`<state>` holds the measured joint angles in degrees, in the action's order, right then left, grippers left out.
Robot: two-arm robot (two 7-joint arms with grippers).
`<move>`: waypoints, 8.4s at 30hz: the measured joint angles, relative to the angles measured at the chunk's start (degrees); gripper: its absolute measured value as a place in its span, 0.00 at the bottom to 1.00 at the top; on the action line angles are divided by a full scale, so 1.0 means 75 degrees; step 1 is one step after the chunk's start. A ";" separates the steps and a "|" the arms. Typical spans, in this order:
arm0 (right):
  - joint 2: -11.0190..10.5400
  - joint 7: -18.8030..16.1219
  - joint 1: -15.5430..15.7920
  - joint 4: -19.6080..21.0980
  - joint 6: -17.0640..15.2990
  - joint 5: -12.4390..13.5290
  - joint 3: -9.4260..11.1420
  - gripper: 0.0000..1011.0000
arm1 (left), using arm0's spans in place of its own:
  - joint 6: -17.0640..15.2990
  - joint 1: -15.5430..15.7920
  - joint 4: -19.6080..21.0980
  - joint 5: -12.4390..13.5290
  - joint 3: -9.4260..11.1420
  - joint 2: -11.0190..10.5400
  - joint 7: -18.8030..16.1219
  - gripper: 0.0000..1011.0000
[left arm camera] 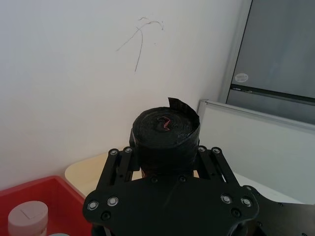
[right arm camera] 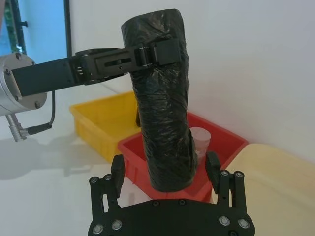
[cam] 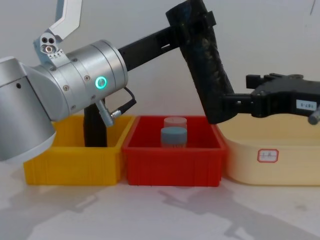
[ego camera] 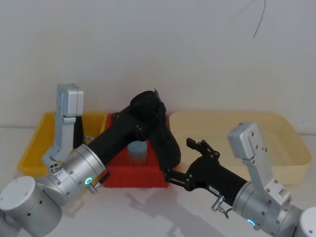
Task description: Pick up the garbage bag with the one hand and transfer it to the other hand.
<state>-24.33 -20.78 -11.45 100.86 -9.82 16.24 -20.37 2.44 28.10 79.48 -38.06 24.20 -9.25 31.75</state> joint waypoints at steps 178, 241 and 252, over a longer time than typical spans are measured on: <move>0.0987 -0.2023 -0.3932 -0.4907 0.0359 0.0413 -0.1437 0.99 | 0.1115 -0.1872 0.1413 0.1273 -0.2263 -0.1066 -0.2946 0.99; 0.2784 -0.2831 -0.6472 -1.0504 0.1639 -0.0502 -0.2089 0.83 | 0.1131 -0.2001 0.1493 0.1338 -0.2404 -0.1131 -0.3078 0.99; 0.2742 -0.2941 -0.6361 -1.0249 0.1527 -0.0460 -0.1944 0.66 | 0.1131 -0.2000 0.1492 0.1338 -0.2403 -0.1131 -0.3077 0.99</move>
<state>-3.77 -42.84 -59.15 24.00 1.63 12.78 -34.96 10.92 13.10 90.67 -28.02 6.17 -17.73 8.67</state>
